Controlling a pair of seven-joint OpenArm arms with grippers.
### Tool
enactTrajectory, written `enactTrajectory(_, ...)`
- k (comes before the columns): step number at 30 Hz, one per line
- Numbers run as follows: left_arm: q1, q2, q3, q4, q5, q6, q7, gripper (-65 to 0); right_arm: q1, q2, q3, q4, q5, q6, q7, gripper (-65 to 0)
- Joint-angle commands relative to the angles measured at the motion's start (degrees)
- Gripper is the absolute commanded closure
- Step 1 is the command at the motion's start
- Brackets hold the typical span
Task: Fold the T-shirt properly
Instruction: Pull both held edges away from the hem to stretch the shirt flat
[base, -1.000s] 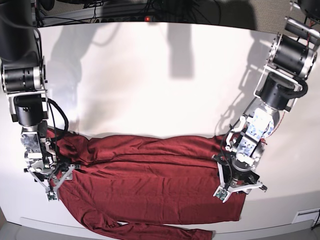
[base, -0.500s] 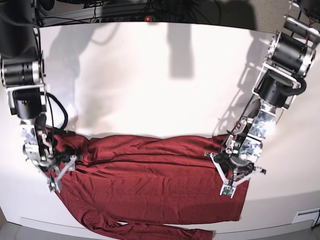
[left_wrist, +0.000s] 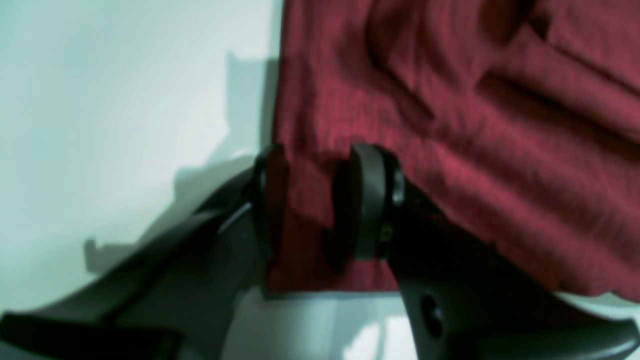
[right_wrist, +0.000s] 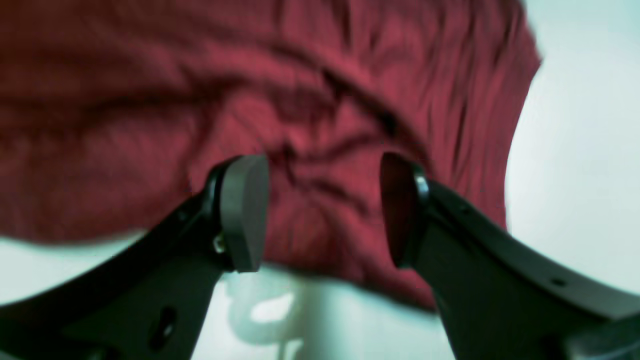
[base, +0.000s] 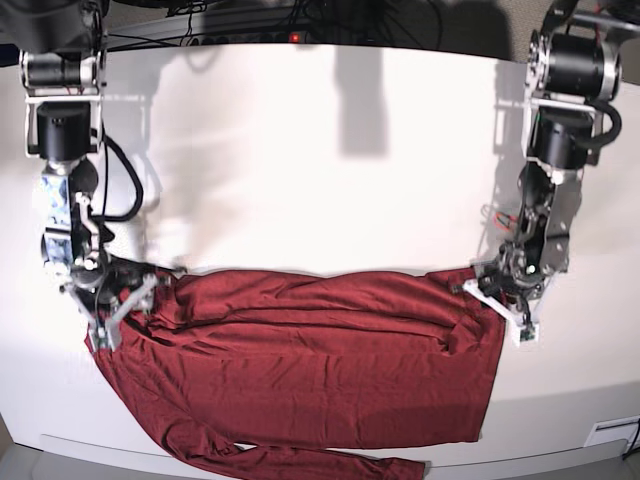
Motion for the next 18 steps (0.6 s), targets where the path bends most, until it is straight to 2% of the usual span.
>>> enactTrajectory(1, -1.2, -0.3, -0.3, 1.0, -0.2, 0.0, -0.3, -19.9, 1.5, 0.9, 0.4, 1.0, 0.2, 0.0, 2.2, -35.1)
enactTrajectory(6, 0.5, 0.3, -0.3, 1.1, -0.1, 0.0, -3.2, -19.9, 0.1, 0.4, 0.4, 0.7, -2.0, 0.0, 4.2, -35.1)
enactTrajectory(18, 0.5, 0.5, -0.3, 1.1, 4.0, 0.0, -2.8, -19.9, 0.6, 0.0, 0.4, -4.8, -5.5, 0.0, 9.5, -35.1)
